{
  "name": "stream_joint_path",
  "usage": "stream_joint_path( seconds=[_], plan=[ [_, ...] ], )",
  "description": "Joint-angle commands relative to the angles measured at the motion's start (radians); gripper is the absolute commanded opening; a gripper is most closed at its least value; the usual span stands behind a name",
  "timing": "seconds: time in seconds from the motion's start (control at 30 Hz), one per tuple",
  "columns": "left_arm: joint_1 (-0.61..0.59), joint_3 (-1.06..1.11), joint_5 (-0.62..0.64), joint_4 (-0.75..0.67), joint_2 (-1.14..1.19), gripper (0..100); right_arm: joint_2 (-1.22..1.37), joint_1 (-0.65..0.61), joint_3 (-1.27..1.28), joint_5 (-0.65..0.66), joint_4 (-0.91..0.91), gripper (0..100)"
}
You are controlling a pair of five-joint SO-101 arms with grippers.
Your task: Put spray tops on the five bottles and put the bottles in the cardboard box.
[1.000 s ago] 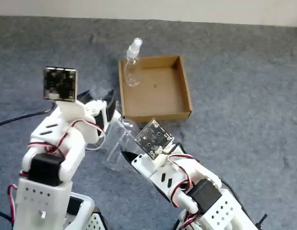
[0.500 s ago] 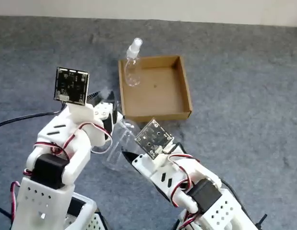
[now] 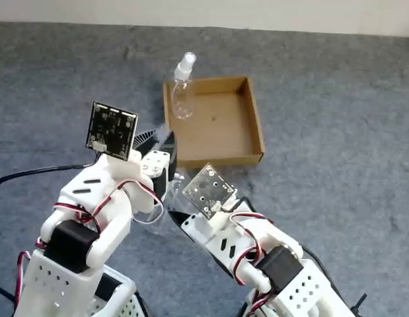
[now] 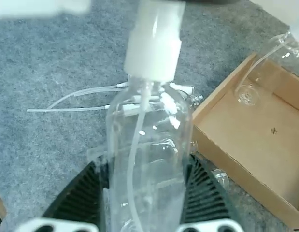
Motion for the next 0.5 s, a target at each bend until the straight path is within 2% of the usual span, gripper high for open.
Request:
stream_joint_path(
  seconds=[0.0,0.2,0.3,0.37,0.47],
  plan=[
    [0.025,0.005,0.006,0.029,0.004,2,-0.019,0.015,-0.016,0.006,-0.030,0.3],
    [-0.062,-0.012,0.002,0.066,-0.173,2,-0.019,0.015,-0.021,0.005,-0.042,0.3],
    [-0.101,-0.005,-0.081,0.068,-0.277,2,-0.019,0.015,-0.013,0.005,-0.084,0.3],
    [-0.157,-0.007,-0.089,0.087,-0.335,2,-0.019,0.016,-0.016,0.005,-0.084,0.3],
    [-0.231,-0.005,-0.086,0.123,-0.400,8,-0.019,0.016,-0.018,0.005,-0.081,0.3]
  ],
)
